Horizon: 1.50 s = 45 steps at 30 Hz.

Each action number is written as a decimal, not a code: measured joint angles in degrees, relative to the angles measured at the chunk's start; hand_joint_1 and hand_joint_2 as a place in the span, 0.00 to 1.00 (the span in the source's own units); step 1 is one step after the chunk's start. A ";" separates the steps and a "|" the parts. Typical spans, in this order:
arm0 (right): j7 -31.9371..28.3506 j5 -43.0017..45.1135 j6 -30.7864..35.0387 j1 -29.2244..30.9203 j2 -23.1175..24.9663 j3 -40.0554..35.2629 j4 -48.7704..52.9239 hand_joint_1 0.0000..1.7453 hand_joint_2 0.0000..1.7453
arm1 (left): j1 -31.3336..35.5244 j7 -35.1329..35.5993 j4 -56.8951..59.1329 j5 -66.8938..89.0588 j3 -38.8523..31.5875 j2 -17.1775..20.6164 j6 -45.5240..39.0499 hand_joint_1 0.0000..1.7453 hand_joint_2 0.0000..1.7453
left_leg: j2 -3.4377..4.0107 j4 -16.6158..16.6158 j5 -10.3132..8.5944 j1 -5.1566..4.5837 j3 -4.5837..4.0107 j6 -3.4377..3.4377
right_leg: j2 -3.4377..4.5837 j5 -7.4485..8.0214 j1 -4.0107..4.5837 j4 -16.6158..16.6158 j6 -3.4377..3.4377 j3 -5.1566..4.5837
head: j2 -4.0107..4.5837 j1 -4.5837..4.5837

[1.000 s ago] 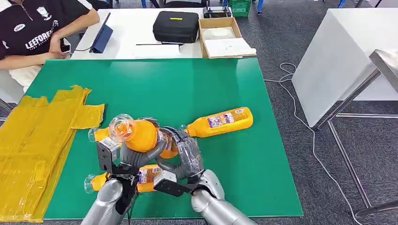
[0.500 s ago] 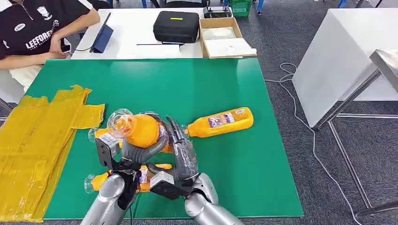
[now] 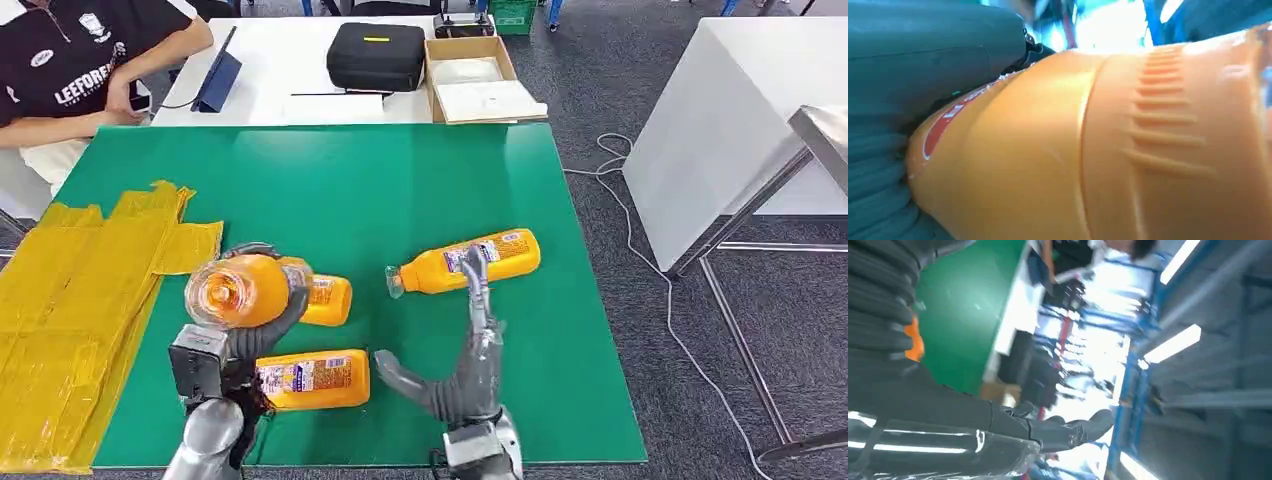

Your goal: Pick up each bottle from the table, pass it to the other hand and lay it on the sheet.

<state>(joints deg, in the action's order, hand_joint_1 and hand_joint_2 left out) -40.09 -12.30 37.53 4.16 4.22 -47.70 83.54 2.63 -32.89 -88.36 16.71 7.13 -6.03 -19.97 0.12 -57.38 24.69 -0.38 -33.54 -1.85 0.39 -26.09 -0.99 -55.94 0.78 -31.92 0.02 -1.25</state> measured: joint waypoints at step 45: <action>-0.02 -2.85 0.02 -13.76 -5.47 11.81 18.97 0.00 1.00 | 19.65 35.50 33.13 72.12 -0.61 32.09 -19.83 1.00 1.00 | 0.00 0.04 -0.27 0.21 0.00 0.34 | -0.05 0.16 0.17 -0.06 -0.24 -0.05 | 0.00 -0.02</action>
<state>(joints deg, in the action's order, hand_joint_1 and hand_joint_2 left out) -40.11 -15.15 37.55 -9.60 -1.25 -35.89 102.51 22.28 2.60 -55.24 88.83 6.51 26.05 -39.80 0.13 -57.35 24.42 -0.18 -33.54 -1.52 0.34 -25.93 -0.82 -56.00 0.54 -31.98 0.02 -1.27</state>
